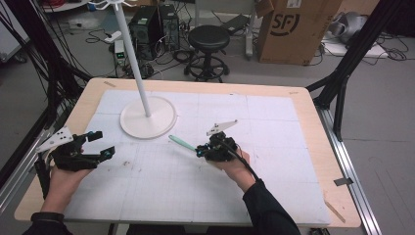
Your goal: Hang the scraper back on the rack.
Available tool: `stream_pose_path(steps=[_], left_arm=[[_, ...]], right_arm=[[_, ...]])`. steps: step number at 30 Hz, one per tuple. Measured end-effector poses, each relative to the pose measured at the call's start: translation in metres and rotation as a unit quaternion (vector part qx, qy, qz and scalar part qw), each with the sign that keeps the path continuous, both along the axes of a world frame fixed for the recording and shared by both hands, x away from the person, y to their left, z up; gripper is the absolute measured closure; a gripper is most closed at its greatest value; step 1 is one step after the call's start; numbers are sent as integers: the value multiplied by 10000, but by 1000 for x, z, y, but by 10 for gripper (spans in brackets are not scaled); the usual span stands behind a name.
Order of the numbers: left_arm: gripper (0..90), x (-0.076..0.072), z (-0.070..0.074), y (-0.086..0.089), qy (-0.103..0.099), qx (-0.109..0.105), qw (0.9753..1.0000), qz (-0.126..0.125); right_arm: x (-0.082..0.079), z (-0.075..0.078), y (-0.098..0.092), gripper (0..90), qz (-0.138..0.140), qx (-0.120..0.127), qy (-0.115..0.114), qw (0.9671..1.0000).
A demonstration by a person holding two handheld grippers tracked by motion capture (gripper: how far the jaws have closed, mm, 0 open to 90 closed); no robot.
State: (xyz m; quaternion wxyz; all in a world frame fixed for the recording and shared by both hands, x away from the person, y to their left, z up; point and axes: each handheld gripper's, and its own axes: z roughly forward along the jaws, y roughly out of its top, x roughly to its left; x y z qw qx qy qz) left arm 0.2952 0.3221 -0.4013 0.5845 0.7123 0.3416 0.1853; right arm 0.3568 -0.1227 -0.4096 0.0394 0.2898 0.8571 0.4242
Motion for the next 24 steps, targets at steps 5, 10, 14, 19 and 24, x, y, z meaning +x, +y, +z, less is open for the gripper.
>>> stream_pose_path(steps=[5,10,14,19,24], left_arm=[[149,-1,0,0,-2,-27,10000,-10],[149,0,0,-1,5,-27,10000,-24],[149,0,0,-2,9,-35,10000,-35],[149,0,0,-1,16,-69,10000,-44],[149,1,-1,-1,16,-90,9999,-64]], right_arm=[[10,32,-8,813,-28,253,-79,9996],[18,60,-12,813,-11,397,-154,9991],[25,97,-14,813,-16,575,-341,9978],[30,135,-12,812,-16,723,-523,9960],[34,162,-9,812,5,813,-668,9944]])
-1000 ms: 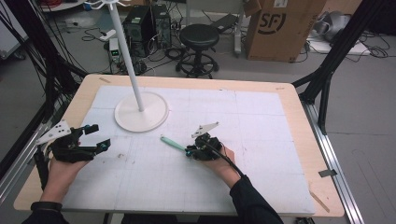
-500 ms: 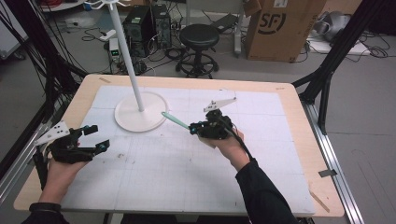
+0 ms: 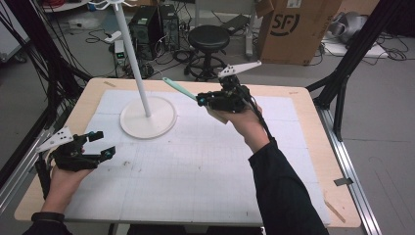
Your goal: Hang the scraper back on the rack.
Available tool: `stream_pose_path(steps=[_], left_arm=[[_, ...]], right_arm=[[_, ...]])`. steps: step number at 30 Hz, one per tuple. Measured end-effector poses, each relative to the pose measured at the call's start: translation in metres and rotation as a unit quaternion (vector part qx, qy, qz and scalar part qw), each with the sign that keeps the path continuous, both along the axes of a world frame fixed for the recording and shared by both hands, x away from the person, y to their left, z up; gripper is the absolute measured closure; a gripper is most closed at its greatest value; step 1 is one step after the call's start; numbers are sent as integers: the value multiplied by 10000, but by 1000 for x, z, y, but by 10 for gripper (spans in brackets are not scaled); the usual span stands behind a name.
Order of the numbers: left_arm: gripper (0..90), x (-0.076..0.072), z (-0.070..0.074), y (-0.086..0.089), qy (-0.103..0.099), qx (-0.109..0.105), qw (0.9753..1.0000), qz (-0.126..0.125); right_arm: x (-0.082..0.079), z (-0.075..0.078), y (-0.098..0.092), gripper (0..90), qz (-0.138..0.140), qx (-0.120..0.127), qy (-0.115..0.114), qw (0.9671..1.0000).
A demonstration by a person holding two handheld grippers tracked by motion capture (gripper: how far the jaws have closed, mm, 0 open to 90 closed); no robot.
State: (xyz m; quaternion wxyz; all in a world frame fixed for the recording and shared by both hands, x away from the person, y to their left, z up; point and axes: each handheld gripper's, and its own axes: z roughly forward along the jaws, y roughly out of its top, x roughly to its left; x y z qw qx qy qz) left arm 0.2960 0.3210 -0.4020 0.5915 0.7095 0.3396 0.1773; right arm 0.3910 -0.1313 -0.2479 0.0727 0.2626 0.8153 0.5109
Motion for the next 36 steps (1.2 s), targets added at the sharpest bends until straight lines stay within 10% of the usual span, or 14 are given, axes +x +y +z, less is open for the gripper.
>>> stream_pose_path(steps=[18,36], left_arm=[[149,2,-1,2,11,-75,10000,4],[150,2,0,5,-16,-162,9999,-16]], right_arm=[[20,94,18,812,134,580,-454,9972],[36,129,38,812,78,637,-629,9960]])
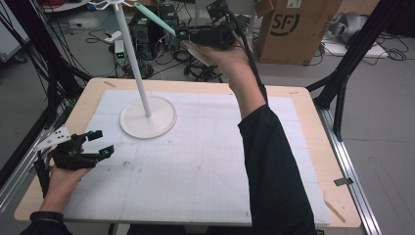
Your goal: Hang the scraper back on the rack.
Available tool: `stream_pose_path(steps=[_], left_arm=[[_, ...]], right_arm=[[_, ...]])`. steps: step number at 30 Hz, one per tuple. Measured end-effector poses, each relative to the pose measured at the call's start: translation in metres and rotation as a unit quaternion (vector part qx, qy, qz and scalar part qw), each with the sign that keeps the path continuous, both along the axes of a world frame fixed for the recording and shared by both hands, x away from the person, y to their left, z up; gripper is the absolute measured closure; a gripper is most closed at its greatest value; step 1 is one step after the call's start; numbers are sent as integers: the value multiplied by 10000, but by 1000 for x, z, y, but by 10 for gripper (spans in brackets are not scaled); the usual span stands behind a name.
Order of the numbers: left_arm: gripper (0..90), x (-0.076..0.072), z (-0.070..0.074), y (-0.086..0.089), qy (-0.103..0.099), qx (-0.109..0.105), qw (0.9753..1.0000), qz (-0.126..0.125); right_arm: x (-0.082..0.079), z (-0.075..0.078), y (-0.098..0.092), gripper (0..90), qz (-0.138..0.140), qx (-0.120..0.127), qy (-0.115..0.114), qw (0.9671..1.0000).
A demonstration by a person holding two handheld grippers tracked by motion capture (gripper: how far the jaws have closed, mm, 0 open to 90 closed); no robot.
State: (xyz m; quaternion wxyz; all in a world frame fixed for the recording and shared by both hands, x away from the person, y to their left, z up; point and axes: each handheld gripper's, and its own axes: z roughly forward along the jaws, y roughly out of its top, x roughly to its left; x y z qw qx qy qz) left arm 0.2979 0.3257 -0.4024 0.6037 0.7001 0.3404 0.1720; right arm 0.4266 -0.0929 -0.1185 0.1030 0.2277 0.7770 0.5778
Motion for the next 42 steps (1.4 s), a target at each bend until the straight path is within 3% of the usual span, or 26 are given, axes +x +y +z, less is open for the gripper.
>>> stream_pose_path(steps=[23,42], left_arm=[[151,0,0,0,26,-4,10000,-3],[150,0,-1,0,17,8,10000,-25]], right_arm=[[8,-5,6,811,-41,-36,31,10000],[15,-14,23,810,-38,-148,84,9998]])
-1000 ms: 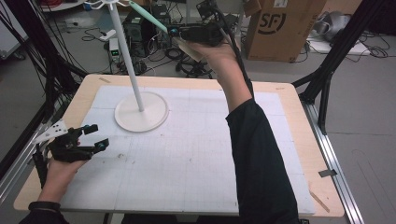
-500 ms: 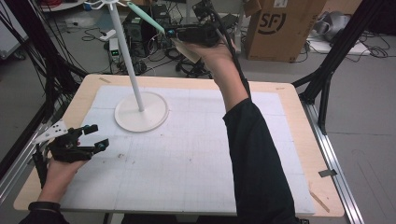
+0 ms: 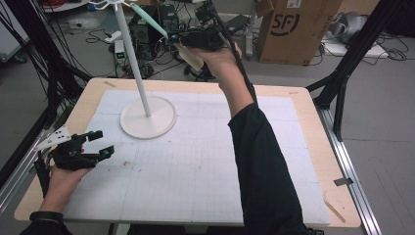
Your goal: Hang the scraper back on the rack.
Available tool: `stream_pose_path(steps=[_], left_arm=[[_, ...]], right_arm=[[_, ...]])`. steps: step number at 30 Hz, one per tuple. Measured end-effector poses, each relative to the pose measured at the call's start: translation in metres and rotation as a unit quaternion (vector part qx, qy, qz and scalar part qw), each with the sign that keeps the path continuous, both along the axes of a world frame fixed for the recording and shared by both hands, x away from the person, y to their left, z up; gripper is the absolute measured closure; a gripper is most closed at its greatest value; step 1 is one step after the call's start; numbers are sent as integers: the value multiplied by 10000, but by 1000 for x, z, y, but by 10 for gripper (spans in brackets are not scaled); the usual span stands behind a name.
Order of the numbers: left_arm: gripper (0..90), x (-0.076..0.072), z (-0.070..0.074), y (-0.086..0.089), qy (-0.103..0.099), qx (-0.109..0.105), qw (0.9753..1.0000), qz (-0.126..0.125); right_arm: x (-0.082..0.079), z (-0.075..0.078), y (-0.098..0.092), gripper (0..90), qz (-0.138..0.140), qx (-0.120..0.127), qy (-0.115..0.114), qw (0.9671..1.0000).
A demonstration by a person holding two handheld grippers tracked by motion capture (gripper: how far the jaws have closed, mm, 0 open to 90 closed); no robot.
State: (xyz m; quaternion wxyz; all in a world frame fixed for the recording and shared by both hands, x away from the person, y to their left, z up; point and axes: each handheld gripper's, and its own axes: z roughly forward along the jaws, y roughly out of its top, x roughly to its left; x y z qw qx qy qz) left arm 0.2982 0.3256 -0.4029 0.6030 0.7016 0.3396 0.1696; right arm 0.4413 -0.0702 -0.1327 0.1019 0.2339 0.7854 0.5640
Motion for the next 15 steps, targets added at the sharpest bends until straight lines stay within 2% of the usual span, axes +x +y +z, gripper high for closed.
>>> stream_pose_path(steps=[6,11,12,13,14,15], left_arm=[[151,0,0,1,-3,-11,10000,1],[150,0,0,1,9,29,10000,-6],[150,0,0,1,6,34,10000,-8],[150,0,0,1,7,31,10000,-2],[150,0,0,1,10,32,10000,3],[150,-1,0,1,14,45,10000,2]], right_arm=[[4,-7,9,790,-31,-121,50,9999],[4,-18,10,588,-110,-198,3,9997],[4,-22,8,553,-115,-207,-7,9997],[3,-32,1,490,-139,-216,-39,9997],[3,-32,1,490,-139,-216,-39,9997],[2,-38,-4,470,-140,-199,-56,9997]])
